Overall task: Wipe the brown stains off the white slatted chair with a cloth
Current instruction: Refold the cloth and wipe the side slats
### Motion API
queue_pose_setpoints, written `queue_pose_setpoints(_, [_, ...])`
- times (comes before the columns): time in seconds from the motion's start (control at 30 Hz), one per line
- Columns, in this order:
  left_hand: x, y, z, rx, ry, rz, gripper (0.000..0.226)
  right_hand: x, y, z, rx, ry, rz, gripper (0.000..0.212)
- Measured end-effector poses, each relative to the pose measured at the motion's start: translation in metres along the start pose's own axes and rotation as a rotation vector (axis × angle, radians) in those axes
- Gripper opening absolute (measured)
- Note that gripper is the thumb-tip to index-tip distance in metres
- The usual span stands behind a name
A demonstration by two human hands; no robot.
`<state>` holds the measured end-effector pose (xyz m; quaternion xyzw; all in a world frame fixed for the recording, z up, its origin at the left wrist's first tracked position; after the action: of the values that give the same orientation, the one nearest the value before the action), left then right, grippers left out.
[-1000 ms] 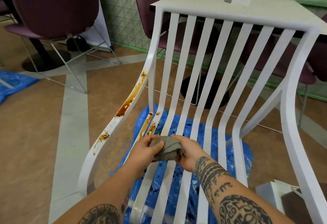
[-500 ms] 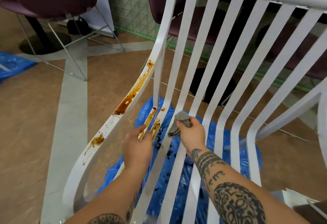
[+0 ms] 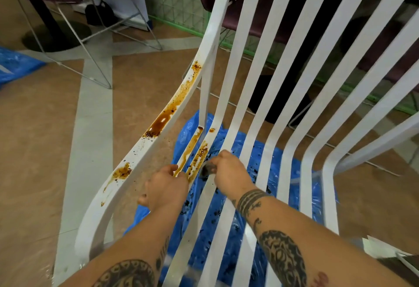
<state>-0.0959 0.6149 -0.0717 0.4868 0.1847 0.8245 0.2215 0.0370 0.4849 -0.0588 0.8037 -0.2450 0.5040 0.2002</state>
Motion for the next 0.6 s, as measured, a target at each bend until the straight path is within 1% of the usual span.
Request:
queue_pose_setpoints(0.17, [0.009, 0.010, -0.007, 0.012, -0.016, -0.007, 0.032, -0.011, 0.036, -0.033, 0.018, -0.071, -0.031, 0.055])
queue_pose_setpoints(0.27, [0.014, 0.019, -0.012, 0.013, -0.033, -0.039, 0.034, -0.015, 0.056, -0.049, 0.024, -0.116, -0.035, 0.057])
queue_pose_setpoints(0.33, [0.018, 0.026, -0.018, 0.026, -0.030, -0.055, 0.035, -0.017, 0.068, -0.058, 0.023, -0.154, -0.050, 0.054])
queue_pose_setpoints(0.43, [0.026, 0.039, -0.024, 0.037, -0.040, -0.053, 0.032, -0.025, 0.084, -0.072, 0.028, -0.162, -0.093, 0.043])
queue_pose_setpoints(0.6, [0.047, 0.059, -0.035, 0.034, 0.003, -0.076, 0.034, -0.042, 0.116, -0.097, 0.027, -0.148, -0.166, 0.037])
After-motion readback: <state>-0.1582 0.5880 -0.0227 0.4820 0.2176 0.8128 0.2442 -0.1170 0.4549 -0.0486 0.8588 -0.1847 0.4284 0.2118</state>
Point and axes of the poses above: each hand's wrist, its own y-axis away from the middle knuckle, its own x-axis out of the back of the hand, z = x × y, the point moved 6 cm from there along -y, towards the middle knuckle, and after that the axes turned 13 degrees about x, right-handed, at the moved point
